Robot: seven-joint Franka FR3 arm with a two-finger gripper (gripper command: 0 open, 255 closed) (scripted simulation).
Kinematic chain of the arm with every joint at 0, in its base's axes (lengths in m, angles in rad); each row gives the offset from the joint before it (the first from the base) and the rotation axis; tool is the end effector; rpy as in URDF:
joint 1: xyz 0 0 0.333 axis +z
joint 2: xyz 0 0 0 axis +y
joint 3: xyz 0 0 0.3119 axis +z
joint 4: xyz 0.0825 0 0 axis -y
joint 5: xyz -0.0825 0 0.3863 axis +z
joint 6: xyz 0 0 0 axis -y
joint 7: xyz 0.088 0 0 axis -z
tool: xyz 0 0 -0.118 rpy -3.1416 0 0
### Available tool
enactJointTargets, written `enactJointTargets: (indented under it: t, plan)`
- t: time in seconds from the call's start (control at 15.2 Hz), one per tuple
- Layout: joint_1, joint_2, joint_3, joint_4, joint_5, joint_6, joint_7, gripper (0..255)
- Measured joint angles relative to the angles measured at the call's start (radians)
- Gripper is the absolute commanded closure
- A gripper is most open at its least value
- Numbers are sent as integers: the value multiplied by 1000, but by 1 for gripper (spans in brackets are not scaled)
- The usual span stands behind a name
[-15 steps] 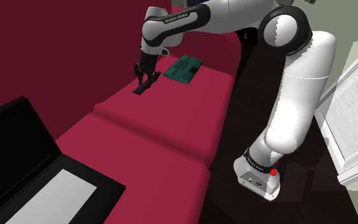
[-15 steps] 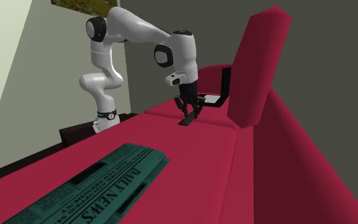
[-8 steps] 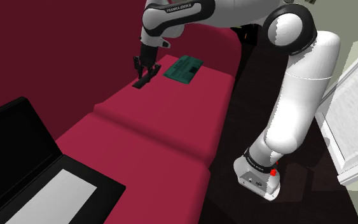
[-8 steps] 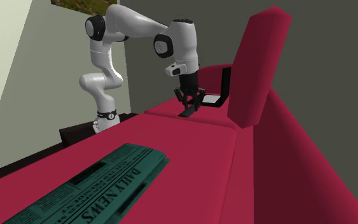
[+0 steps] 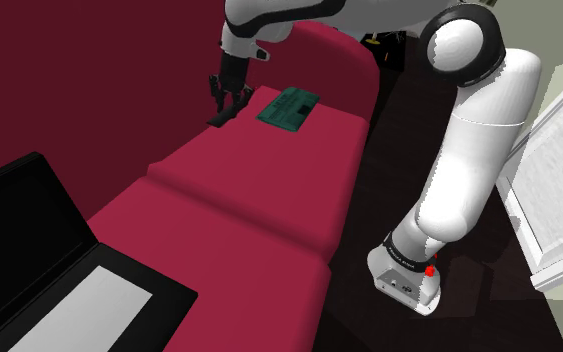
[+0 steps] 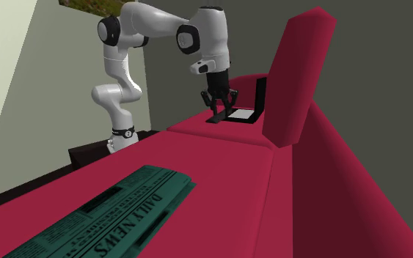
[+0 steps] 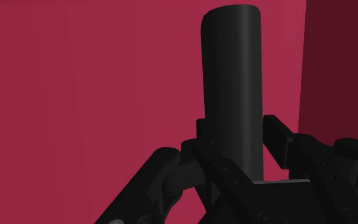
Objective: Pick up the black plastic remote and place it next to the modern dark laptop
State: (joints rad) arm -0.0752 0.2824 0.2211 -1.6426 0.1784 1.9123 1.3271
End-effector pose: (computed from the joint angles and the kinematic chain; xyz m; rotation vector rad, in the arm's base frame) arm 0.6362 0.0960 0.4399 -2.4064 1.7363 0.2370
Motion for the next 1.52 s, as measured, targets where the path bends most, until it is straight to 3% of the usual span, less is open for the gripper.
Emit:
enactJointTargets:
  t: [1.52]
  plan:
    - [2, 7, 2, 322, -13, -309, 59, 255]
